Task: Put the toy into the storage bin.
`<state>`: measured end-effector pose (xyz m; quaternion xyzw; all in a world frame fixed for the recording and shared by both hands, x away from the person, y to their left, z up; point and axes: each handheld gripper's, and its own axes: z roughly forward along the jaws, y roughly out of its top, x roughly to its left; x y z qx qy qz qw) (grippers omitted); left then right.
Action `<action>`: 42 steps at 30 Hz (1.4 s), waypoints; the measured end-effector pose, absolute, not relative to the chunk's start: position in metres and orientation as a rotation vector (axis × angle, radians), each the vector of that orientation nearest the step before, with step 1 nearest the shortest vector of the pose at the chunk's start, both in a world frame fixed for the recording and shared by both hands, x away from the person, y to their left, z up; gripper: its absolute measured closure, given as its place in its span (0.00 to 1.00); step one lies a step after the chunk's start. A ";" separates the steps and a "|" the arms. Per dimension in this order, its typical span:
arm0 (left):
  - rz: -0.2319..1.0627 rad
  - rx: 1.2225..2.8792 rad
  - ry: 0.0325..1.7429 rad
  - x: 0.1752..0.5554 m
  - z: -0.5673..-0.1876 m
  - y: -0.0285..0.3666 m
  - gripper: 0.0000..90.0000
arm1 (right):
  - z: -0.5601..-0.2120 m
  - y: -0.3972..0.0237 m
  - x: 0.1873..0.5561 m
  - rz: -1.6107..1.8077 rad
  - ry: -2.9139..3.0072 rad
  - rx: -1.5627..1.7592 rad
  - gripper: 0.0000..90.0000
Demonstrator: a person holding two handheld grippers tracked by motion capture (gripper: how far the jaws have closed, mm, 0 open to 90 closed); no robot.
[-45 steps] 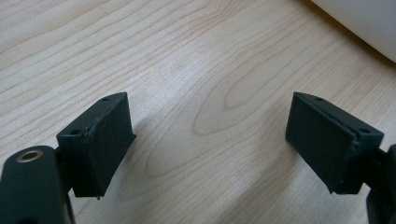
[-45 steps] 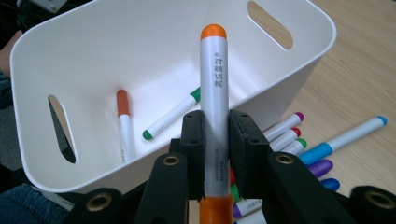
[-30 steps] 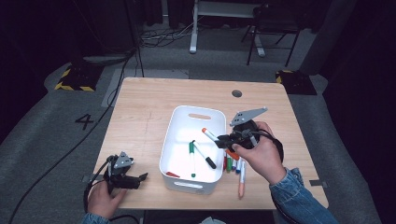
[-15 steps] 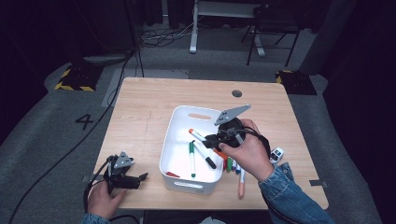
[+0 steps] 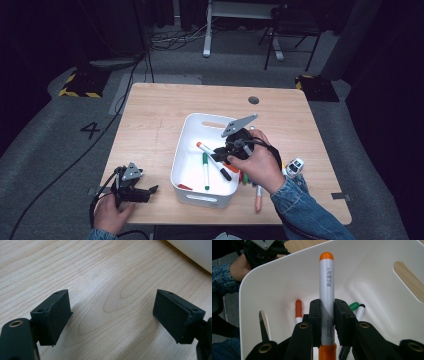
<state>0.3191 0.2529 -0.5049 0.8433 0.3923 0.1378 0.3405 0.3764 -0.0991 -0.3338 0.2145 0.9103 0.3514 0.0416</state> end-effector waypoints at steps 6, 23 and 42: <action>0.356 2.194 1.022 0.319 -0.505 0.253 0.17 | -0.344 -0.094 0.375 1.021 2.805 0.645 0.85; 0.359 2.195 1.021 0.319 -0.505 0.253 0.17 | -0.369 -0.084 0.374 0.894 2.857 0.538 0.85; 0.358 2.194 1.021 0.319 -0.505 0.253 0.17 | -0.379 -0.072 0.368 0.847 2.895 0.498 0.55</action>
